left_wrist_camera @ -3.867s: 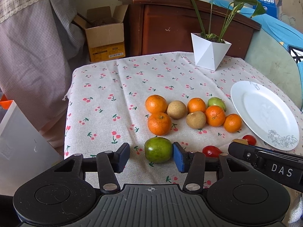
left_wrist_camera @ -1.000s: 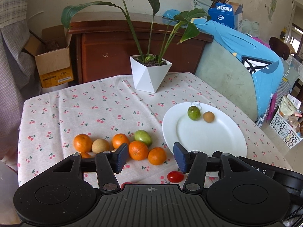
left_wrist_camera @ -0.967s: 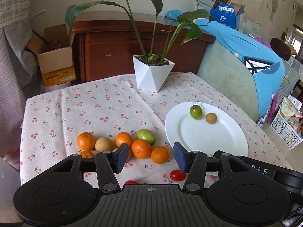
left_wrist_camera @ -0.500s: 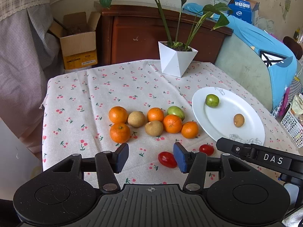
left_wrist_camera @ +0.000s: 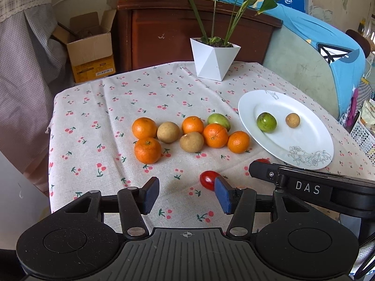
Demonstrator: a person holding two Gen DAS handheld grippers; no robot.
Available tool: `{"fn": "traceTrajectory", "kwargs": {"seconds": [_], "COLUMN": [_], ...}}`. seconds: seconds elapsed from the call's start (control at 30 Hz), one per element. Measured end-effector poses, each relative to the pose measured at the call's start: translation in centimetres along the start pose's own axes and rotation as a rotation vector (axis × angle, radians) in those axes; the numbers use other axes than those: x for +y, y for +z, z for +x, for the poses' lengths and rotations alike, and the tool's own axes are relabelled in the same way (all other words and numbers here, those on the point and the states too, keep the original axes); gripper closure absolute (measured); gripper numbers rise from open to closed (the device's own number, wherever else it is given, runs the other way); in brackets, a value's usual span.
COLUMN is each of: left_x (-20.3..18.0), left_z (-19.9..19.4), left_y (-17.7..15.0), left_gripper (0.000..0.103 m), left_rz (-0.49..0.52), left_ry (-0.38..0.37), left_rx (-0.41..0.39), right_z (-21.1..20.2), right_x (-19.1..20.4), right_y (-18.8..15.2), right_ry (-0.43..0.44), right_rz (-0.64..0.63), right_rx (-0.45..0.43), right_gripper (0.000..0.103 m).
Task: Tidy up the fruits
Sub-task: 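Move both tools back toward the red cherry tomatoes on the cloth, then grasp a red cherry tomato with each tool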
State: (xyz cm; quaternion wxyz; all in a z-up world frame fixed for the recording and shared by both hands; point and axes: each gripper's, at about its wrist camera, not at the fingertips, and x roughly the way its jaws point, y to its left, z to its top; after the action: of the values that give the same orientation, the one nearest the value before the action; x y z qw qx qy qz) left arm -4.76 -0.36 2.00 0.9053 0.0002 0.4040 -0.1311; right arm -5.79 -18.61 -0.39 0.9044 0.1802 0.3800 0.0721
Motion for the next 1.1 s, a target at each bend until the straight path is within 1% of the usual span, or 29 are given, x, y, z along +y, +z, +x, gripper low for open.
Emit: {"fn": "traceTrajectory", "kwargs": {"seconds": [0.13, 0.23, 0.37, 0.57, 0.7, 0.8, 0.97, 1.03, 1.1], "left_x": [-0.5, -0.8, -1.1, -1.5, -1.6, -1.6, -1.8, -1.8, -1.8], "left_z": [0.3, 0.5, 0.7, 1.0, 1.3, 1.6, 1.8, 1.8, 1.8], "left_y": [-0.3, -0.4, -0.5, -0.8, -0.9, -0.9, -0.9, -0.9, -0.9], "left_gripper": [0.052, 0.053, 0.056, 0.056, 0.056, 0.062, 0.068, 0.073, 0.075], "left_rz": [0.022, 0.042, 0.061, 0.11, 0.119, 0.116, 0.131, 0.133, 0.137], "left_ry": [-0.013, -0.004, -0.022, -0.032, -0.038, -0.047, -0.052, -0.065, -0.075], "left_rx": [-0.001, -0.015, -0.029, -0.04, -0.045, -0.047, -0.056, -0.057, -0.057], "right_z": [0.1, 0.1, 0.1, -0.2, -0.4, -0.6, -0.6, -0.6, -0.6], "right_x": [0.4, 0.3, 0.2, -0.1, -0.4, -0.7, -0.9, -0.9, -0.9], "right_y": [0.0, -0.1, -0.1, 0.0, 0.2, 0.3, 0.5, 0.5, 0.4], "right_ry": [-0.016, -0.026, -0.038, -0.037, -0.025, -0.021, -0.015, -0.013, -0.013], "right_rz": [-0.042, -0.054, -0.057, -0.038, -0.014, 0.004, 0.027, 0.025, 0.026], "right_rx": [-0.005, -0.012, -0.019, -0.025, -0.031, -0.035, -0.035, -0.035, -0.035], "right_gripper": [0.069, 0.073, 0.078, 0.078, 0.078, 0.078, 0.078, 0.078, 0.078]}}
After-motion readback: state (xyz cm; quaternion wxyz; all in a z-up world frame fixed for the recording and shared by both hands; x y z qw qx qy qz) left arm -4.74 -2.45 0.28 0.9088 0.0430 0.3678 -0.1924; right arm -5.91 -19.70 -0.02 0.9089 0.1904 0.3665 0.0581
